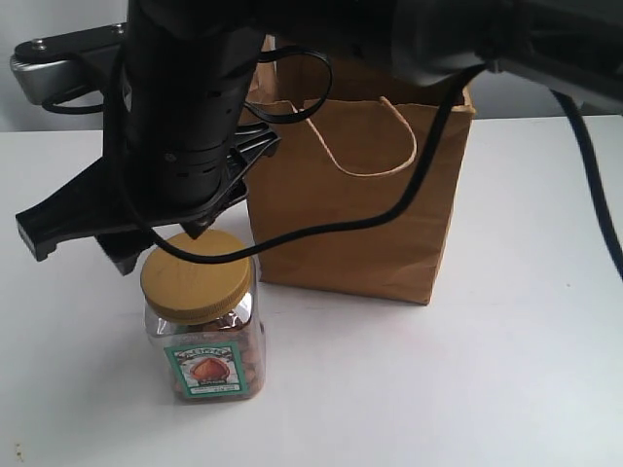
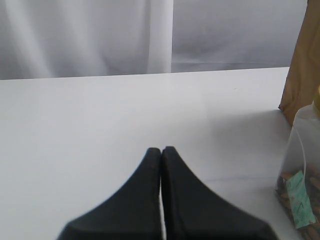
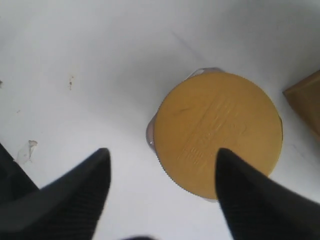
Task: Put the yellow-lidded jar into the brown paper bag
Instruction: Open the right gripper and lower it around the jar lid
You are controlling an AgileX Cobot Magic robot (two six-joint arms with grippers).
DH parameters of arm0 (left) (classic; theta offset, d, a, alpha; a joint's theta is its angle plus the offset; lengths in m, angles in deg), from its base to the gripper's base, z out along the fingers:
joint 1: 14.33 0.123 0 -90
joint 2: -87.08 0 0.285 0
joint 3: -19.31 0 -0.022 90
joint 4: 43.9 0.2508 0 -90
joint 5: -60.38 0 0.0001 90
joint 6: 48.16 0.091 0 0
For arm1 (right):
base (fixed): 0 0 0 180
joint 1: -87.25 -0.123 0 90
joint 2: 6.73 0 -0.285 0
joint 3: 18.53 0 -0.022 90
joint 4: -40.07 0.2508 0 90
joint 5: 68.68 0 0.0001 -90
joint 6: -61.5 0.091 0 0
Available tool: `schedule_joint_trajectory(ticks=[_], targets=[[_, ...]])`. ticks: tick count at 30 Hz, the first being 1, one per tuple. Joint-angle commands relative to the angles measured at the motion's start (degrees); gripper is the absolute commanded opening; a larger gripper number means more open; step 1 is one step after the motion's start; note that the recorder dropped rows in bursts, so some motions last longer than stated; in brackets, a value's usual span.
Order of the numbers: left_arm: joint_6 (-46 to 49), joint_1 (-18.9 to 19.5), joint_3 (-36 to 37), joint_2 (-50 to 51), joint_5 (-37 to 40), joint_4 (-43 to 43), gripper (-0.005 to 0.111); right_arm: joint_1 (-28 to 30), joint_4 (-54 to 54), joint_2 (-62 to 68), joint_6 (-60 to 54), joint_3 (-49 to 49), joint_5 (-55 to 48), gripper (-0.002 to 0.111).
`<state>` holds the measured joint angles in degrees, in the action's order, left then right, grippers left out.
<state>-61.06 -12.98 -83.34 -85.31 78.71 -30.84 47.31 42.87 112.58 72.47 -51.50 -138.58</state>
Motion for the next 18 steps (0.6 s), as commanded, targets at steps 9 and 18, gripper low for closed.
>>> schedule_joint_trajectory(ticks=[9,18], targets=[[-0.2,-0.2,-0.1,0.2,-0.6,-0.2,0.001,-0.1,-0.7,-0.4,1.2,-0.2,-0.1,0.098],[-0.2,-0.2,-0.1,0.2,-0.6,-0.2,0.001,-0.1,-0.6,-0.4,1.1,-0.2,-0.1,0.098]])
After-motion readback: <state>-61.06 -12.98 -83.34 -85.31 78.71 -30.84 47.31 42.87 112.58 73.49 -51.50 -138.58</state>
